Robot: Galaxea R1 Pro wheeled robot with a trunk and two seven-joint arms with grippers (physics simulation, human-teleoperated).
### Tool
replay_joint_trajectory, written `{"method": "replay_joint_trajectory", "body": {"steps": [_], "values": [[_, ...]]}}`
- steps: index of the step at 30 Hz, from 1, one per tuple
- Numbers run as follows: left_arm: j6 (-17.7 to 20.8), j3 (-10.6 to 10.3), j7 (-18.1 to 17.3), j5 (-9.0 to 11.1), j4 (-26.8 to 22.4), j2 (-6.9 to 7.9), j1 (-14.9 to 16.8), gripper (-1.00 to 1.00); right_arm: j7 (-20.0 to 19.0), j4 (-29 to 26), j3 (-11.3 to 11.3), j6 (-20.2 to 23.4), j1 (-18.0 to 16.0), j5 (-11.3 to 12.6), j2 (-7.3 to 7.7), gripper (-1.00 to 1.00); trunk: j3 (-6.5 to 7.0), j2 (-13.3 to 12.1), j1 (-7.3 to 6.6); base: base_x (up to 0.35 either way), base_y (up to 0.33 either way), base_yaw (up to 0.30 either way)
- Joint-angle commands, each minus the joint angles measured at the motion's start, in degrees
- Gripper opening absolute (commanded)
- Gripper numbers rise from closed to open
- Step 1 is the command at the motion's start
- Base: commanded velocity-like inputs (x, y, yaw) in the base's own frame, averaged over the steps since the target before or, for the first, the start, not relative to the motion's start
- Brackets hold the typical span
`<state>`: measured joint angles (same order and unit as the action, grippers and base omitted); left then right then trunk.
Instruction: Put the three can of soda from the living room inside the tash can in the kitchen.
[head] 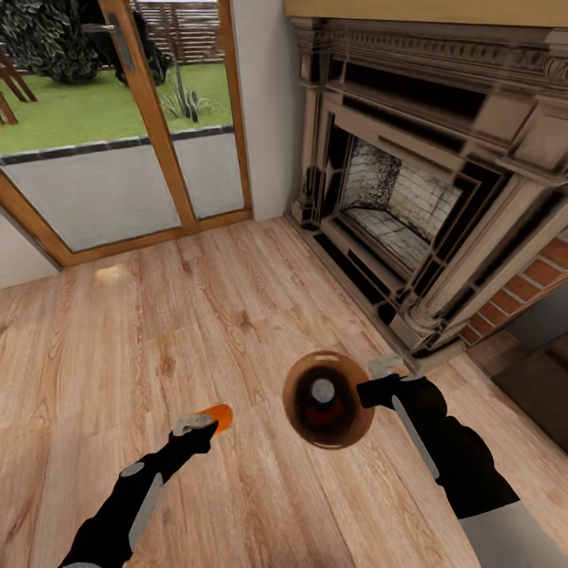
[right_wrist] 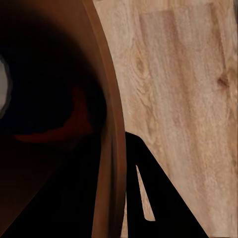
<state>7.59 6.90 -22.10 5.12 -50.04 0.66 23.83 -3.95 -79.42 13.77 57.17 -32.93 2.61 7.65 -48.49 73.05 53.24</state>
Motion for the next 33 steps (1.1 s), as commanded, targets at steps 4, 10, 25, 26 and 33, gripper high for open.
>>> {"method": "replay_joint_trajectory", "body": {"steps": [4, 10, 25, 26, 33], "values": [[7.5, 3.4, -12.6, 0.0, -4.6, 1.29, 0.0, -1.00, -0.2, 3.4, 0.5, -2.5, 0.0, 0.3, -0.01, -1.00, 0.01, 0.0, 0.00, 0.000, 0.000, 0.000], [9.6, 5.6, -20.7, 0.0, -6.1, 1.64, 0.0, -1.00, -0.3, 8.5, 0.6, -6.3, 0.0, 0.3, -0.01, -1.00, 0.01, 0.0, 0.00, 0.000, 0.000, 0.000], [14.9, 5.9, -34.8, -0.2, -6.2, 3.29, 0.0, -1.00, -0.3, 15.8, 0.8, -11.6, 0.0, 0.3, -0.01, -1.00, 0.01, 0.0, 0.00, 0.000, 0.000, 0.000], [14.9, 5.9, -36.1, -0.2, -6.2, 3.36, 0.0, -1.00, -0.3, 15.9, 0.8, -11.7, 0.0, 0.3, -0.01, -1.00, 0.01, 0.0, 0.00, 0.000, 0.000, 0.000], [14.9, 5.9, -41.5, -0.3, -5.9, 5.33, 0.0, -1.00, -0.4, 17.2, 0.9, -12.1, 0.0, 0.3, -0.01, -1.00, 0.01, 0.0, 0.00, 0.000, 0.000, 0.000]]}}
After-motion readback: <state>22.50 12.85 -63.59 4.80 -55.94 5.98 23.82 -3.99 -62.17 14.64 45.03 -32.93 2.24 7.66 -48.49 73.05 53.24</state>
